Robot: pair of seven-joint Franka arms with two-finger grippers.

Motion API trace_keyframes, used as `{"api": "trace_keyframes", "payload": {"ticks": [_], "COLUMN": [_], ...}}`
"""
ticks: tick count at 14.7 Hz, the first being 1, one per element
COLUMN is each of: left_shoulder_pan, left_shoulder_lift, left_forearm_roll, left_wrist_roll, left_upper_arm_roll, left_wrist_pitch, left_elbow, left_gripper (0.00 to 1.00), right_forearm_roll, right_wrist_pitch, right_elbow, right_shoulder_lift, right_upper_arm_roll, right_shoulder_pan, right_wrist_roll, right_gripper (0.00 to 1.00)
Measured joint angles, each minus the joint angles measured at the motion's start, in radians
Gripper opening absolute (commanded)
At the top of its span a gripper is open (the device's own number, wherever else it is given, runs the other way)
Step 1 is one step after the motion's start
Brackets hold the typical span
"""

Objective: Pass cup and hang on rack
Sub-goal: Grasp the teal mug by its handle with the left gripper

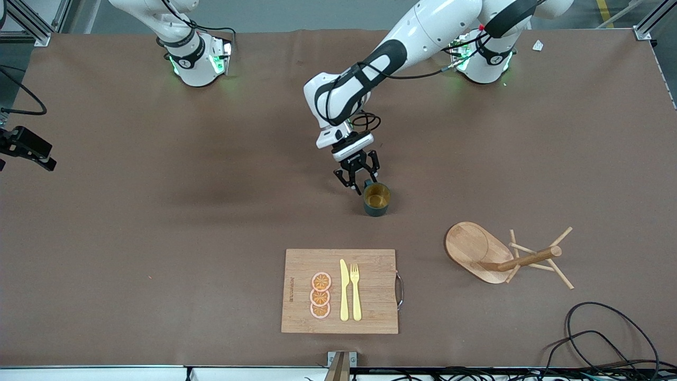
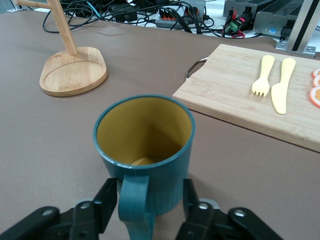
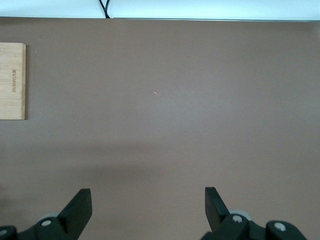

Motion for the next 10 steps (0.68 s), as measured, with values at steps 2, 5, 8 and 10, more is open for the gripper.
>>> {"api": "trace_keyframes", "payload": {"ticks": [2,5,8,10], "left_shoulder_pan": [-0.001,-0.004,-0.005,-0.005], "left_shoulder_lift": [0.007,0.007,0.007,0.003], "left_forearm_roll": [0.000,-0.001,-0.086,-0.183], "left_wrist_roll": [0.001,0.004,0.043,0.098], "left_upper_arm_roll": [0.001,0.000,-0.001,-0.005], "left_wrist_pitch": [0.000,0.001,0.001,0.002], "left_elbow": [0.016,0.036,0.110,0.203], "left_gripper": [0.15,0.00,0.00,0.00], "right_forearm_roll": [0.000,0.000,0.000,0.000], "right_wrist_pitch": [0.000,0.000,0.000,0.000], "right_elbow": [0.000,0.000,0.000,0.000], "right_shoulder_lift": [0.000,0.000,0.000,0.000], "right_upper_arm_roll": [0.000,0.000,0.000,0.000], "right_shoulder_pan": [0.000,0.000,0.000,0.000], "right_wrist_roll": [0.000,0.000,0.000,0.000], "right_gripper": [1.00,1.00,1.00,1.00]}}
